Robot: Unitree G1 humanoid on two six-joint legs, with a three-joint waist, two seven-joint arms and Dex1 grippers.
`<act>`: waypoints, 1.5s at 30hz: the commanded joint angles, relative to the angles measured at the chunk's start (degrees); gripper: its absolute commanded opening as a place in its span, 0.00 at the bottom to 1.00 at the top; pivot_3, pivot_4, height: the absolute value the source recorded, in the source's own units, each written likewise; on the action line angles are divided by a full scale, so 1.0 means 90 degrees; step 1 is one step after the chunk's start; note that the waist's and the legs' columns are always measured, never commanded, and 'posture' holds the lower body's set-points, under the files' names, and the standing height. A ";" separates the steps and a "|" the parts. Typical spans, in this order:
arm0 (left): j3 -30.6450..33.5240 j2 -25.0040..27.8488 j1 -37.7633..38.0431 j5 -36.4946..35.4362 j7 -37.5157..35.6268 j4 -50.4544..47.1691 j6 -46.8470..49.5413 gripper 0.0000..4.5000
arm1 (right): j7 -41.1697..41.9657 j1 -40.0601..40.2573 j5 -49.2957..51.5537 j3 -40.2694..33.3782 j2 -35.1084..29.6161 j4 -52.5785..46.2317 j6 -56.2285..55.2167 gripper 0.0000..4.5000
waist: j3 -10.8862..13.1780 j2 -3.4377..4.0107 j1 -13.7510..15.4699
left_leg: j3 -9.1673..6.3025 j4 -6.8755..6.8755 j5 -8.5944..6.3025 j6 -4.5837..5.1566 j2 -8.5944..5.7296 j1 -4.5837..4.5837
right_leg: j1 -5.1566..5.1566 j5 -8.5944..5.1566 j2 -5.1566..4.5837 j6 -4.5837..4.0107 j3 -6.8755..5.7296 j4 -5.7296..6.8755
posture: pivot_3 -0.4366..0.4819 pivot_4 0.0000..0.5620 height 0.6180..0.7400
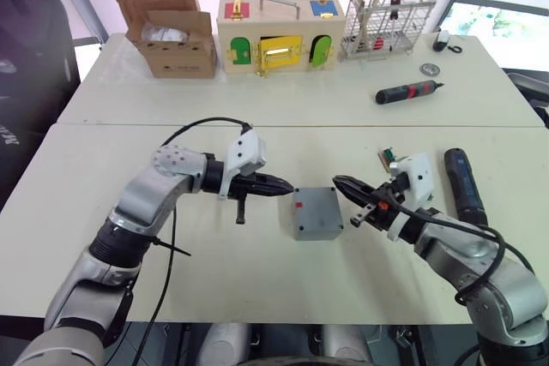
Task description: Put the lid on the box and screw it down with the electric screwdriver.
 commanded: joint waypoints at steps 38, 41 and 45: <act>0.0040 -0.0084 -0.0146 0.0017 0.0084 -0.0120 -0.0052 0.00 | 0.0067 -0.0040 -0.0330 0.0361 0.0102 0.0197 -0.0252 0.01 | 0.0000 0.0000 -0.0001 | 0.0000 0.0000 0.0000 0.0000 0.0000 0.0000 | 0.0000 0.0000 0.0000 0.0000 0.0000 0.0000 | 0.48 0.27 0.62; 0.0042 -0.0088 -0.0149 0.0014 0.0086 -0.0119 -0.0052 0.00 | 0.0082 -0.0036 -0.0357 0.0367 0.0085 0.0173 -0.0247 0.06 | 0.0000 0.0000 -0.0001 | 0.0000 0.0000 0.0000 0.0000 0.0000 0.0000 | 0.0000 0.0000 0.0000 0.0000 0.0000 0.0000 | 0.48 0.27 0.62; 0.0041 -0.0094 -0.0161 0.0021 0.0087 -0.0100 -0.0067 0.00 | 0.0090 -0.0027 -0.0364 0.0337 0.0041 0.0117 -0.0214 0.41 | 0.0000 0.0000 -0.0001 | 0.0000 0.0000 0.0000 0.0000 0.0000 0.0000 | 0.0000 0.0000 0.0000 0.0000 0.0000 0.0000 | 0.48 0.27 0.62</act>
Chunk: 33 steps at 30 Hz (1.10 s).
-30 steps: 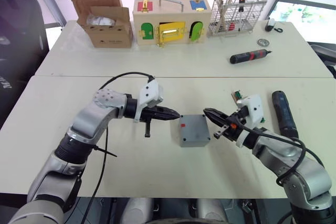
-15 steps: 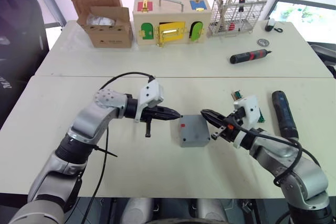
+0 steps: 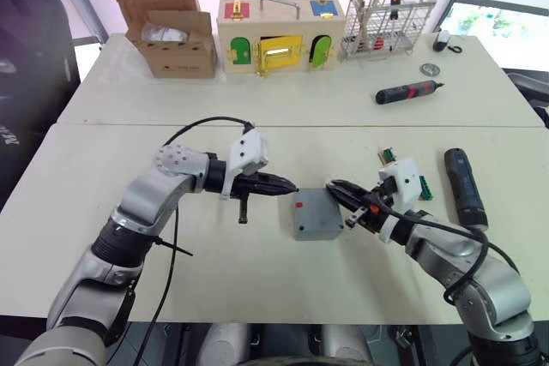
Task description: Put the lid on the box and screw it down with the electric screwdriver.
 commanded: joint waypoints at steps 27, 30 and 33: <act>-0.0590 -0.1615 -0.0790 0.0339 0.0005 -0.0010 -0.1248 0.00 | 0.2203 -0.1565 0.1882 -0.2362 -0.5666 0.3651 0.4180 0.99 | 0.0001 0.0005 -0.0013 | 0.0007 0.0000 -0.0010 0.0016 0.0004 -0.0011 | 0.0003 0.0000 -0.0039 -0.0001 0.0001 -0.0025 | 0.48 0.27 0.62; -0.0592 -0.1674 -0.0558 0.0353 0.0208 -0.0187 -0.1191 0.00 | 0.2887 -0.1804 0.1521 -0.1157 -0.5996 0.4355 0.3788 0.99 | 0.0000 0.0011 -0.0030 | 0.0007 0.0000 -0.0010 0.0015 0.0004 -0.0010 | 0.0002 0.0000 -0.0039 -0.0001 0.0001 -0.0025 | 0.48 0.27 0.62; -0.0556 -0.1695 -0.0399 0.0349 0.0458 -0.0367 -0.1001 0.00 | 0.3463 -0.2505 0.0859 -0.0012 -0.6055 0.5076 0.3239 0.99 | 0.0003 0.0025 -0.0059 | 0.0008 0.0000 -0.0009 0.0015 0.0004 -0.0011 | 0.0000 0.0000 -0.0039 -0.0001 0.0001 -0.0025 | 0.48 0.27 0.62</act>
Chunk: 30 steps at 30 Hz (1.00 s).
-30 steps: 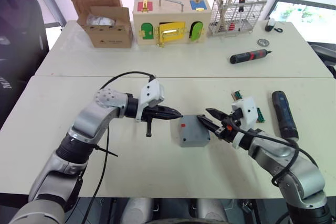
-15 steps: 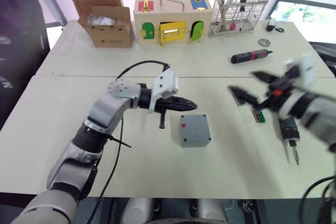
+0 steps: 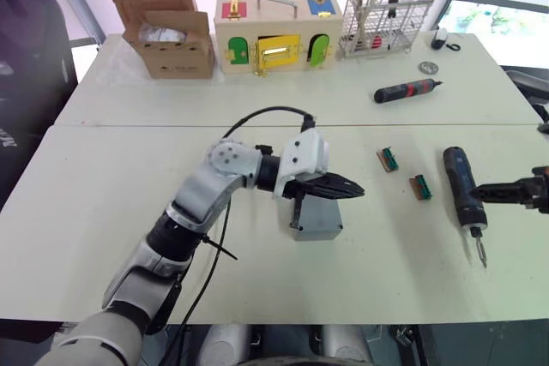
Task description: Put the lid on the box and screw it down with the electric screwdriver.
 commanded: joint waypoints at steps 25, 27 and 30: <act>0.0128 0.0261 0.0517 -0.0083 0.1159 -0.1265 0.0743 0.00 | 0.3026 -0.3810 -0.4114 0.4123 0.1841 0.4449 -0.1421 0.99 | 0.0002 0.0027 -0.0106 | 0.0001 0.0000 0.0005 -0.0017 -0.0007 -0.0012 | -0.0006 0.0002 0.0004 0.0003 -0.0011 -0.0011 | 0.48 0.27 0.62; 0.0125 0.0262 0.0518 -0.0088 0.1164 -0.1258 0.0737 0.00 | 0.3104 -0.3681 -0.4236 0.4179 0.1845 0.4394 -0.1486 0.99 | 0.0001 0.0027 -0.0101 | -0.0001 0.0001 0.0006 -0.0019 -0.0008 -0.0012 | -0.0005 0.0002 0.0004 0.0003 -0.0013 -0.0011 | 0.48 0.27 0.62; 0.0105 0.0258 0.0507 -0.0050 0.1183 -0.1203 0.0707 0.00 | 0.3200 -0.3442 -0.4377 0.4211 0.1819 0.4336 -0.1592 0.94 | 0.0000 0.0024 -0.0100 | -0.0002 0.0003 0.0005 -0.0019 -0.0008 -0.0011 | -0.0002 0.0002 0.0004 0.0003 -0.0014 -0.0010 | 0.48 0.27 0.62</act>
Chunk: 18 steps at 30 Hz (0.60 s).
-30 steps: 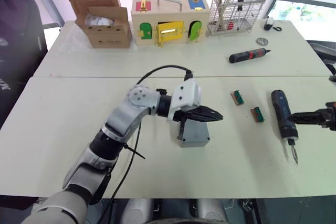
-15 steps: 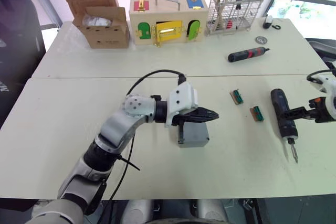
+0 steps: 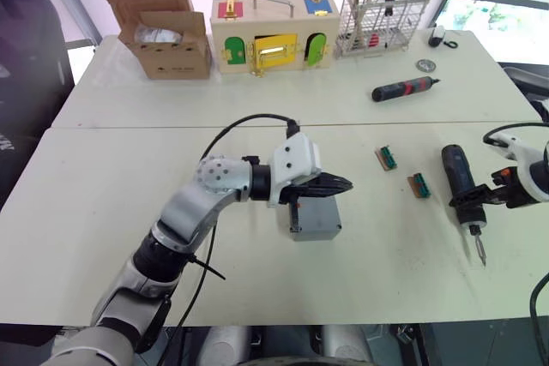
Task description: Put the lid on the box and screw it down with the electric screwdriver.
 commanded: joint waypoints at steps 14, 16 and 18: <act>0.0034 -0.0089 -0.0076 0.0092 0.0194 -0.0111 -0.0132 0.00 | 0.0544 0.1113 -0.0709 -0.0207 -0.0125 -0.0021 -0.0848 0.40 | -0.0013 -0.0029 0.0059 | -0.0022 0.0007 0.0000 -0.0005 -0.0001 0.0018 | 0.0037 0.0000 0.0000 0.0000 -0.0019 -0.0005 | 0.48 0.27 0.62; 0.0021 -0.0083 -0.0058 0.0094 0.0200 -0.0134 -0.0132 0.00 | 0.0585 0.1203 -0.0800 -0.0226 -0.0128 -0.0071 -0.0996 0.40 | -0.0015 -0.0036 0.0094 | -0.0022 0.0008 0.0000 -0.0005 -0.0001 0.0019 | 0.0038 0.0000 0.0000 0.0000 -0.0019 -0.0006 | 0.48 0.27 0.62; 0.0020 -0.0079 -0.0060 0.0090 0.0203 -0.0142 -0.0128 0.00 | 0.0615 0.1253 -0.0851 -0.0270 -0.0119 -0.0107 -0.1004 0.40 | -0.0023 -0.0051 0.0143 | -0.0022 0.0008 0.0000 -0.0006 -0.0001 0.0021 | 0.0041 0.0000 0.0000 0.0000 -0.0019 -0.0006 | 0.48 0.27 0.62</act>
